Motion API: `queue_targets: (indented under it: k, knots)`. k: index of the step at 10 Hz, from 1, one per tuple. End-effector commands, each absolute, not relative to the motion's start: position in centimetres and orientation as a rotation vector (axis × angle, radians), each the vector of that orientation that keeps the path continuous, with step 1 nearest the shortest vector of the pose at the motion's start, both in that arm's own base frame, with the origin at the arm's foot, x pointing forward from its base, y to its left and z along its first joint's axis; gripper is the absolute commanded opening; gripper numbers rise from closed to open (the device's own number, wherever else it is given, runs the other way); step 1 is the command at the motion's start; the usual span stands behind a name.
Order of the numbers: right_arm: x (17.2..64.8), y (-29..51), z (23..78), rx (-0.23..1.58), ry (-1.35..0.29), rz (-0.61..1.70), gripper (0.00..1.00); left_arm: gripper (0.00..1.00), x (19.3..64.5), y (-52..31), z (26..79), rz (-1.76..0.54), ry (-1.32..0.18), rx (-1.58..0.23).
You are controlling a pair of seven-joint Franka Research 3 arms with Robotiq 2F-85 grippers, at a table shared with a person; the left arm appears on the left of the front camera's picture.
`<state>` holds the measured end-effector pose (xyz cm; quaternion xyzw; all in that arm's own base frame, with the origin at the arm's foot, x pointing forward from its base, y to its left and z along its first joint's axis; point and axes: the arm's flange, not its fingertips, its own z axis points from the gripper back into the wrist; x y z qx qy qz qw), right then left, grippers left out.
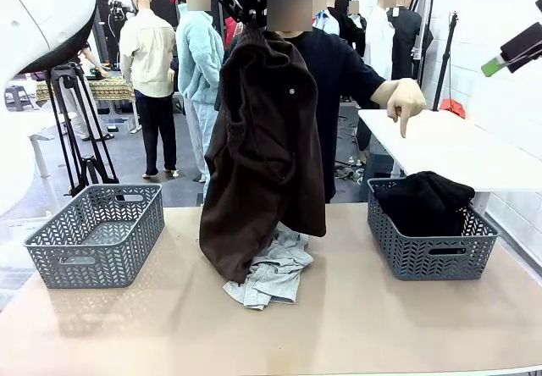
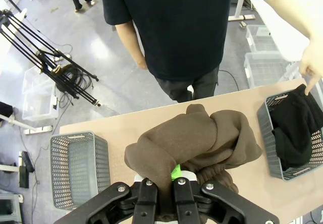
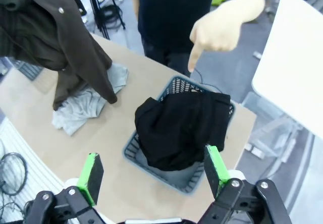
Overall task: Sort the tops and bottoms.
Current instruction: Sort the clothes according to human instructions.
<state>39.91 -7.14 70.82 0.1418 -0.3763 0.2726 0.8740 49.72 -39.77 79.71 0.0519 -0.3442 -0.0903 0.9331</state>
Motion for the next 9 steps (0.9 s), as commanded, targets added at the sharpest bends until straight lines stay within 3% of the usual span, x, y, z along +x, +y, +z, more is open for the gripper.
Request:
queue_targets:
  k: [1, 5, 6, 9]
  knots:
    - [39.9, -7.4, 68.7, 0.322, -0.783, 0.6, 1.0, 0.0, 49.6, -39.4, 80.3, -0.181, -0.726, 0.1]
    - [42.2, -8.5, 66.9, 0.306, -0.666, 0.582, 1.0, 0.0, 49.6, -39.4, 80.3, -0.181, -0.726, 0.1]
    - [40.3, -8.4, 68.0, 0.282, -0.723, 0.574, 1.0, 0.0, 49.7, -39.8, 79.7, -0.185, -0.704, 0.106]
    - [40.3, -8.4, 68.0, 0.282, -0.723, 0.574, 1.0, 0.0, 50.7, -46.9, 86.9, -0.339, -0.831, -0.026]
